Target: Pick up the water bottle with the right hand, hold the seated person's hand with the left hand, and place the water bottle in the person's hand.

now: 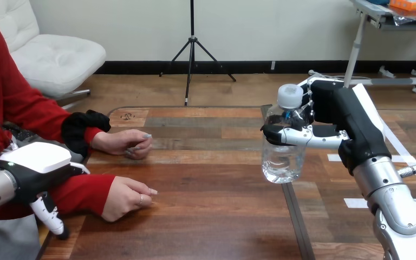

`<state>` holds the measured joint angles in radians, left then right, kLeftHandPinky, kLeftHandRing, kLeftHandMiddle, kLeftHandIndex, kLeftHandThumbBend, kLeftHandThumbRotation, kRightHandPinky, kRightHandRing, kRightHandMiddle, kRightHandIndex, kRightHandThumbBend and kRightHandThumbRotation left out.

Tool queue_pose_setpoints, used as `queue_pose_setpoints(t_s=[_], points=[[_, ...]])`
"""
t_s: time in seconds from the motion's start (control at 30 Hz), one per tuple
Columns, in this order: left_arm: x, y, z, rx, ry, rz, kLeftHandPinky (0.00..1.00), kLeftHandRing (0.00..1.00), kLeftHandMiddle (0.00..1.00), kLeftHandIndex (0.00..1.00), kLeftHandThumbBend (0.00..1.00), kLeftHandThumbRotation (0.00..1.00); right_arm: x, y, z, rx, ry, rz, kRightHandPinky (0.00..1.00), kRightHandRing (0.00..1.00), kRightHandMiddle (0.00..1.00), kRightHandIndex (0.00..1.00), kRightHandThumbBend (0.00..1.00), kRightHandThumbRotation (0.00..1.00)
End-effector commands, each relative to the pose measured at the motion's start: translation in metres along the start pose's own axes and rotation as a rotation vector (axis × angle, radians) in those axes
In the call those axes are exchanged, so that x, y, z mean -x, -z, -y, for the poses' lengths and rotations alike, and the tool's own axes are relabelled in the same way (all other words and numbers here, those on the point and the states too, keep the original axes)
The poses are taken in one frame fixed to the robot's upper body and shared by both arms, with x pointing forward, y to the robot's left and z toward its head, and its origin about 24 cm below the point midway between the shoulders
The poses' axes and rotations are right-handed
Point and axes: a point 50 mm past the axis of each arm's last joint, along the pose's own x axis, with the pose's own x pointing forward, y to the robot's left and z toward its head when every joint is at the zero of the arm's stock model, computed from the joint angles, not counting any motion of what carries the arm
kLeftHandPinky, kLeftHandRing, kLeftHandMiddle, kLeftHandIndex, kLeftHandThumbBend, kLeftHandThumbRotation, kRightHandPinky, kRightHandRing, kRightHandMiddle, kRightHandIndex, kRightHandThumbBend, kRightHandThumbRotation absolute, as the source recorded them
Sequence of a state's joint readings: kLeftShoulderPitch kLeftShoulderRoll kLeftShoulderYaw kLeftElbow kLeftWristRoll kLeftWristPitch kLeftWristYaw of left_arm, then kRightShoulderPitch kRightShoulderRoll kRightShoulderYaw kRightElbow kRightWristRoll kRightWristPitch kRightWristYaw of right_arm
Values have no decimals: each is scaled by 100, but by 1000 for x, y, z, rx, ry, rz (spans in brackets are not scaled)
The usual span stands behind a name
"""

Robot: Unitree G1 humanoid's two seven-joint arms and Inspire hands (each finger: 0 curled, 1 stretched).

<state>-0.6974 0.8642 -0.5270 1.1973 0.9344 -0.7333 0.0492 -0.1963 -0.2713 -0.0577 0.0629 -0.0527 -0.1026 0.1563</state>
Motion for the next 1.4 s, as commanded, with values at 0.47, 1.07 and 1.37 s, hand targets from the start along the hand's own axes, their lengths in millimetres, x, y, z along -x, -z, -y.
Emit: queue_pose_setpoints(t_s=[0.47,1.07,1.37], points=[[-8,2,-20,-90,-95,-45,68,70,72,72,100,13,-7,-32,10,-3,34,137,23,28,40,41,84,0],[-15,-12,-14,70,-219,0,59,59,60,61,94,0,-7,-34,9,-14,34,134,22,28,40,40,82,0],[-16,-17,-14,123,-252,28,54,55,56,58,93,0,-8,-33,8,-16,31,138,23,28,40,40,83,0]])
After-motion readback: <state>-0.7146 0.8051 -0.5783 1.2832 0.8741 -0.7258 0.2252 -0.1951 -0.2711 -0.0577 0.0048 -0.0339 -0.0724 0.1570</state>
